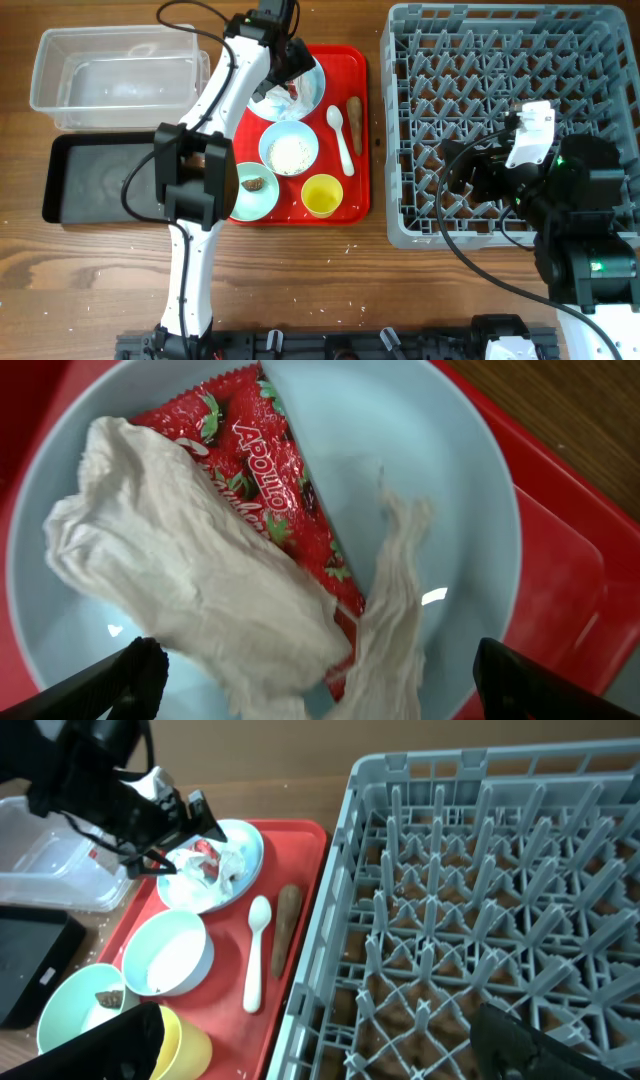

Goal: Sort waste into correct bins and load items into the dishwasher rack
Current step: 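Grasp tissue and red wrapper from white plate with left gripper, drop into clear bin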

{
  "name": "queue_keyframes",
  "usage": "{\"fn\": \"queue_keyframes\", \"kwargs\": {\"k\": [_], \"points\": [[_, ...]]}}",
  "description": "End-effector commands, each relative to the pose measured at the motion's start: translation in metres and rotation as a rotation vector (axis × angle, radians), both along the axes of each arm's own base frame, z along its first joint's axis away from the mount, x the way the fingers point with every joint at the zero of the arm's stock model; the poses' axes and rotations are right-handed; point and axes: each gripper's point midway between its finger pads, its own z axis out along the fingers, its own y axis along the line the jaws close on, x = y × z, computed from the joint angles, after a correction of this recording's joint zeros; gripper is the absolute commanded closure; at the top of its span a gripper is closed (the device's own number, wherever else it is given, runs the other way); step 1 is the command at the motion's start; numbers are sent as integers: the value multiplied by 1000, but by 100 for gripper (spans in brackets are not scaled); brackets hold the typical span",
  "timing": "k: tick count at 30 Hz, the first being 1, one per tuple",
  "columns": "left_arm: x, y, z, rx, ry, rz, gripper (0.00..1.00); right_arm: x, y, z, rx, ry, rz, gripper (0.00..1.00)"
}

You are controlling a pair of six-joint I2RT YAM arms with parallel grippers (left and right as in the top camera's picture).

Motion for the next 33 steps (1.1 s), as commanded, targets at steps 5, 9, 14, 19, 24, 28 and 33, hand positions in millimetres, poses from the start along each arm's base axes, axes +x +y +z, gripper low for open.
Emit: {"fn": "queue_keyframes", "kwargs": {"k": [5,9,14,19,24,28,33], "points": [[-3,4,-45,36,67,43,18,9,9,-18,45,101,35,0],[-6,6,-57,52,92,45,56,13,15,-22,69,113,67,0],[-11,11,-51,72,106,-5,96,14,15,-22,69,115,66,0],[3,32,53,30,-67,1,96,15,15,-21,68,108,66,0],[-9,44,142,18,-210,-31,96,19,15,-16,68,78,67,0],[-17,98,169,39,-226,69,96,20,15,-15,68,75,68,0],[-14,224,131,71,-136,313,96,20,15,-15,68,75,68,0]]}}
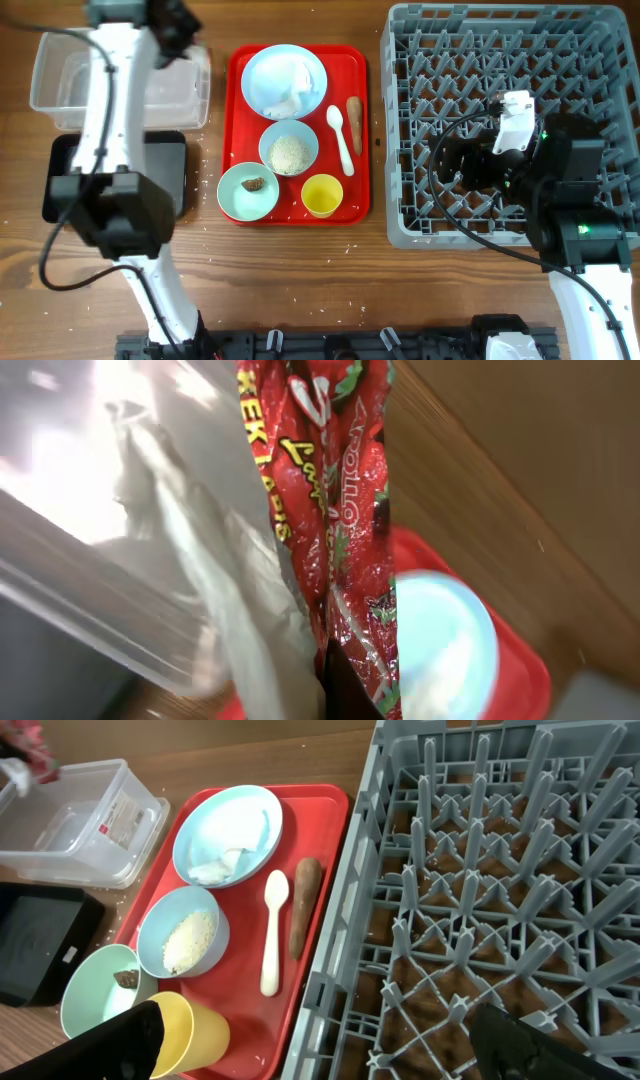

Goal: Sort waste into correct bins and load items into the dishwasher rack
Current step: 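Grasp tissue and red wrapper from white plate with left gripper, drop into clear bin, then grasp remaining tissue from plate with left gripper, drop into clear bin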

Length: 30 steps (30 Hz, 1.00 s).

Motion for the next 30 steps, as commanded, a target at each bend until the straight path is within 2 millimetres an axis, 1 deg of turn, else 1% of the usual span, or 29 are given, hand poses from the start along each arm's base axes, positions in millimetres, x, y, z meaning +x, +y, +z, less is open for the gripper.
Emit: {"fn": "queue_keyframes", "kwargs": {"k": [1,2,3,4,5,10,13,16,17,19,20,21,22,24,25,27,28,30], "points": [[-1,61,-30,9,63,107,96,2,3,10,20,-21,10,0],[-1,73,-46,5,93,130,92,2,3,10,20,-21,11,0],[-2,81,-58,2,117,146,76,2,3,10,20,-21,10,0],[-3,88,-70,-2,141,157,21,2,3,10,20,-21,10,0],[-4,93,-81,-4,163,168,0,2,3,10,20,-21,11,0],[-5,92,-82,-9,171,166,0,2,3,10,20,-21,11,0],[-4,72,-72,-93,151,119,0,3,3,8,21,-13,11,0],[-1,25,-50,-318,101,-2,1,5,4,4,17,-3,22,0],[0,5,-42,-350,87,-47,1,6,4,2,17,6,22,0],[1,-24,-39,-336,85,-123,1,7,4,-1,18,16,22,0],[1,-40,-38,-324,88,-166,1,8,4,-2,18,20,21,0],[-1,-65,-39,-303,94,-231,1,8,4,-3,18,23,21,0],[-2,-81,-40,-286,98,-260,0,9,5,-5,19,27,21,0],[-3,-127,-37,-252,76,-383,0,10,5,-7,19,36,20,0],[-4,-144,-37,-213,67,-422,0,10,5,-7,19,37,20,0],[-5,-164,-45,-52,63,-435,0,10,5,-8,19,38,20,0],[-5,-169,-49,-15,62,-440,0,10,5,-8,20,43,20,0],[-4,-185,-69,108,75,-449,0,10,5,-10,24,53,15,0]]}}
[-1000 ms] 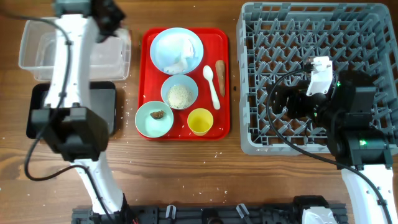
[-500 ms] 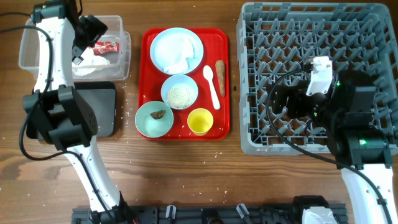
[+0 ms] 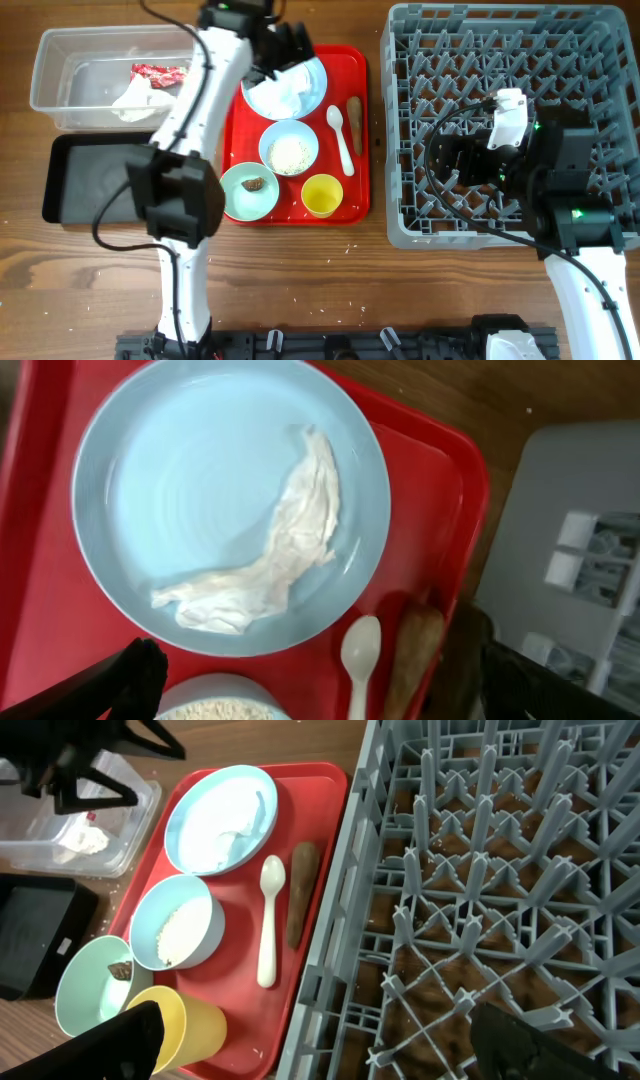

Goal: Sort waste into correct bins and load items into the dishwasher rack
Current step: 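Grasp remaining tissue from plate with left gripper, drop into clear bin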

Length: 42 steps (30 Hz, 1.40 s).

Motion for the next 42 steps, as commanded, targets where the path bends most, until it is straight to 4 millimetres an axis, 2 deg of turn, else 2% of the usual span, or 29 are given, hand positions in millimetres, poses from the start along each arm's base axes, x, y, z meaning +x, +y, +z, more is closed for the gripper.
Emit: {"fn": "queue_keyframes", "kwargs": {"k": [1,4,6,8,11,12,13,15,17,18,20,22,23,25,26,27,28,29,31,32,34,35,36,37,38,39,41,42], "points": [[7,-5,-16,199,-64,-8,0,2,3,7,20,-5,8,0],[16,-19,-55,205,-45,-26,0,2,3,7,20,-5,8,0],[25,-12,-88,262,-32,-18,0,2,3,7,20,-5,8,0],[29,-7,-113,283,-13,-8,1,2,3,6,20,-2,7,0],[34,-3,-136,288,0,-2,3,2,3,4,20,6,8,0],[34,-4,-139,289,3,-3,9,3,3,3,20,9,8,0],[33,-4,-143,291,8,-4,31,3,3,3,20,10,8,0],[33,-4,-143,292,8,-4,67,3,3,2,20,12,8,0],[33,-3,-142,291,7,-3,87,3,3,2,20,12,8,0],[37,-3,-133,288,-11,-8,93,3,3,2,20,11,7,0],[42,5,-91,275,-55,7,95,4,3,2,20,11,7,0],[43,22,-32,255,-110,46,95,4,3,2,20,9,7,0],[39,43,7,243,-146,84,96,5,3,3,20,3,8,0],[30,78,56,232,-191,148,96,6,3,5,20,-4,8,0],[24,102,78,229,-210,194,96,6,3,5,20,-7,8,0],[21,116,88,229,-218,219,96,6,3,5,20,-7,8,0],[18,139,96,233,-221,263,96,6,3,5,20,-8,8,0],[16,176,96,242,-204,330,95,6,3,5,20,-8,8,0],[15,223,76,255,-153,418,94,6,3,5,20,-7,8,0],[16,238,64,260,-137,445,91,6,3,5,20,-7,7,0],[20,255,46,265,-117,474,86,8,3,3,20,-3,8,0],[22,261,37,267,-105,482,72,8,3,2,20,3,7,0],[23,264,29,269,-91,486,51,9,3,0,20,9,7,0],[24,265,20,271,-78,487,15,9,3,-1,30,18,-2,0],[24,265,14,272,-66,485,5,10,3,-2,36,25,-8,0],[25,264,13,268,-63,480,0,10,3,-3,36,27,-8,0],[25,259,15,262,-67,445,0,10,3,-3,36,27,-7,1],[25,249,20,232,-73,364,0,10,3,-3,35,27,-7,0]]}}
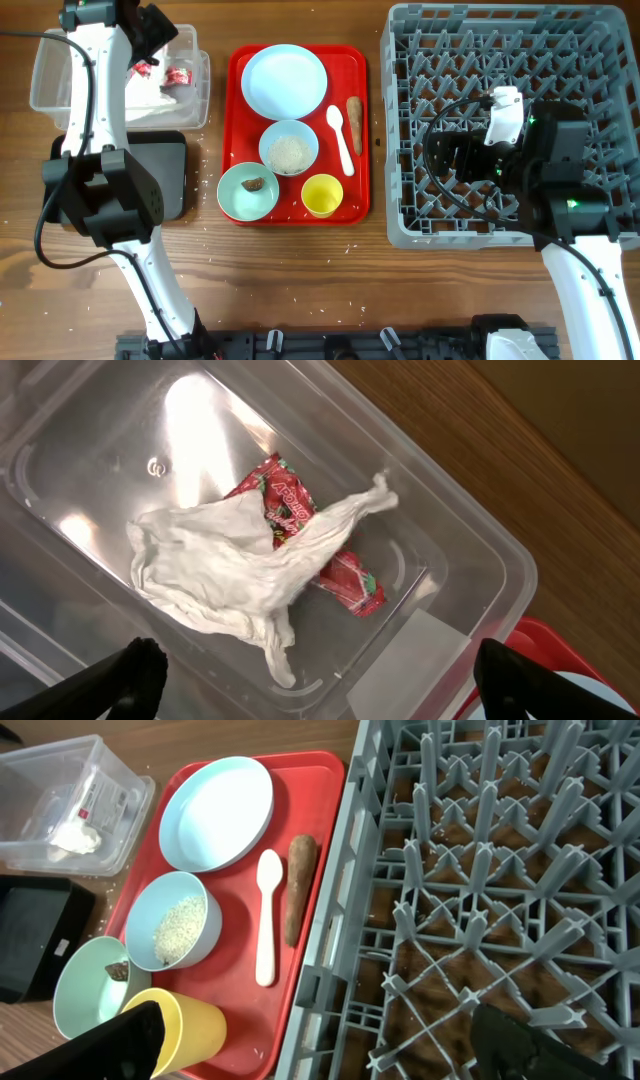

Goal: Sort waste into correct bins and load items into the dishwasher rack
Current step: 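Grasp remaining tissue from plate with left gripper, drop into clear bin, then grasp yellow cup with left gripper and lift it toward right gripper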

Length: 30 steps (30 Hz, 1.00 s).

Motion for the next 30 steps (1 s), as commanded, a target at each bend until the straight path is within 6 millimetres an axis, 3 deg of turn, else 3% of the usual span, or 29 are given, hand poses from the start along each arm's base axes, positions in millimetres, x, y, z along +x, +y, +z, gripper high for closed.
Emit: {"fn": "queue_keyframes", "kwargs": {"k": [1,4,6,7,8,10,11,14,16,20,23,27,30], "points": [[-5,-28,8,-73,11,-194,0,4,2,7,23,-8,0,0],[-43,-61,29,-238,67,-255,1,4,2,7,23,-9,0,0],[-100,-94,41,-378,218,-332,5,4,2,7,23,-9,1,0],[-116,-102,42,-384,275,-368,7,4,2,7,23,-9,1,0],[-139,-119,39,-382,372,-466,10,4,2,7,23,-9,1,0],[-155,-151,37,-367,430,-578,9,4,3,8,29,-9,-4,0],[-165,-169,31,-335,473,-630,4,4,3,8,43,-2,-17,0],[-191,-199,10,-271,580,-632,0,3,3,6,56,15,-30,0],[-207,-221,-9,-236,595,-627,4,3,3,6,55,14,-30,0],[-235,-246,-45,-208,615,-698,14,3,2,6,55,15,-30,0],[-248,-259,-79,-139,625,-752,43,3,2,6,55,16,-30,0],[-250,-243,-94,-59,640,-698,48,3,2,6,55,16,-30,0],[-245,-244,-98,-51,615,-689,48,3,2,6,55,15,-30,0]]}}
